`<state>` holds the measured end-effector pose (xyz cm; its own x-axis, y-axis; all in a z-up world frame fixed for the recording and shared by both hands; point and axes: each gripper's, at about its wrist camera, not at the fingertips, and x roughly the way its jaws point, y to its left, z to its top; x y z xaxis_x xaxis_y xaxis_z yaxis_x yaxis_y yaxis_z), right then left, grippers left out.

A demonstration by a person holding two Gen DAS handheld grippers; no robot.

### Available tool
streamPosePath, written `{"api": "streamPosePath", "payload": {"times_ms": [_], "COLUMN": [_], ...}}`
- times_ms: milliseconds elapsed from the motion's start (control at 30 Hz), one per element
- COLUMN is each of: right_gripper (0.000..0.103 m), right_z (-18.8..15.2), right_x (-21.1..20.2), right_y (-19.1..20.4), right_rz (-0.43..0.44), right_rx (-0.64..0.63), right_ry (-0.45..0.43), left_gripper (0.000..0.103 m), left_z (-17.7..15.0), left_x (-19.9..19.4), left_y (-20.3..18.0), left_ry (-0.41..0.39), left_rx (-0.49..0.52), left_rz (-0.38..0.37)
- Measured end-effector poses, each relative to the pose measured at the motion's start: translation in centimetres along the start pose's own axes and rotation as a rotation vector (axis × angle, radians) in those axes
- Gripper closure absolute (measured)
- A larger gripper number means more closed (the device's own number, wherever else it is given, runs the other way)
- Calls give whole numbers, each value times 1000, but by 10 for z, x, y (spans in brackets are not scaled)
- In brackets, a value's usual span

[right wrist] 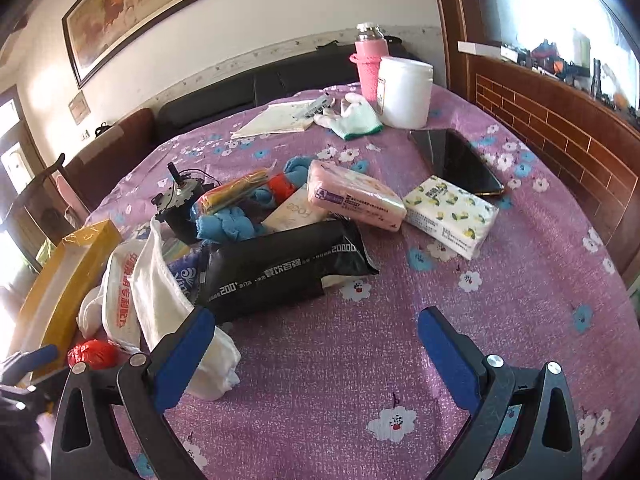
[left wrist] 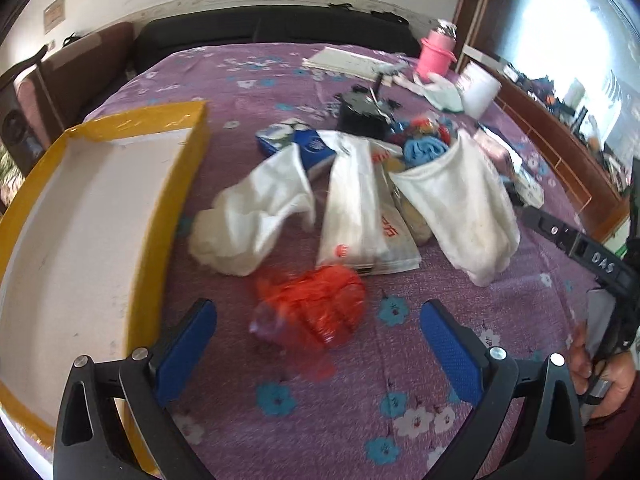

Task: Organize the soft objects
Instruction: 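Grasp the red plastic bag bundle with the left gripper, then carry the red bag to the tray with left gripper while right carries a white cloth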

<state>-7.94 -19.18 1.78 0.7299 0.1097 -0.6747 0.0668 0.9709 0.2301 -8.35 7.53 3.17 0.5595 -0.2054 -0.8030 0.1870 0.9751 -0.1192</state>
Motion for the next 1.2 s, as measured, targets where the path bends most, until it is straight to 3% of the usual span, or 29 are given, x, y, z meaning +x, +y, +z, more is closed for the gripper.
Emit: {"api": "streamPosePath", "payload": {"times_ms": [67,167,333,400,467,533,600,667,733,767,833,867,1033,1200], "right_gripper": [1,1,1,1,1,1,1,1,1,1,1,1,1,1], "right_z": [0,-1,0,0,0,0,0,0,-1,-1,-1,-1,1,-2], "right_x": [0,0,2,4,5,5,4,5,4,5,5,5,9,-2], "right_y": [3,7,5,5,4,4,5,5,5,5,5,4,3,30], "right_rz": [3,1,5,5,5,5,6,7,7,8,8,8,5,17], "right_rx": [-14,-32,-27,-25,-23,-25,-26,-27,-25,-25,-23,-22,-20,-142], "right_ry": [3,2,13,22,27,25,22,24,26,28,32,35,61,57], "left_gripper": [8,41,44,42,29,11,0,0,1,5,42,50,55,55], "left_z": [0,-3,-6,-8,-7,-7,-7,-10,-11,-11,-12,-13,-14,-17], "left_x": [11,24,22,22,23,26,31,33,32,29,22,19,4,-24], "left_y": [-4,-6,-3,-3,-6,-12,-20,-29,-26,-24,-17,-16,2,12], "left_ry": [15,42,10,-1,8,26,55,66,61,47,6,-3,-10,-67], "left_rx": [16,37,22,28,35,49,85,127,95,78,47,44,-37,-58], "left_rz": [19,28,30,31,17,15,33,83,85,89,98,89,-53,-105]}}
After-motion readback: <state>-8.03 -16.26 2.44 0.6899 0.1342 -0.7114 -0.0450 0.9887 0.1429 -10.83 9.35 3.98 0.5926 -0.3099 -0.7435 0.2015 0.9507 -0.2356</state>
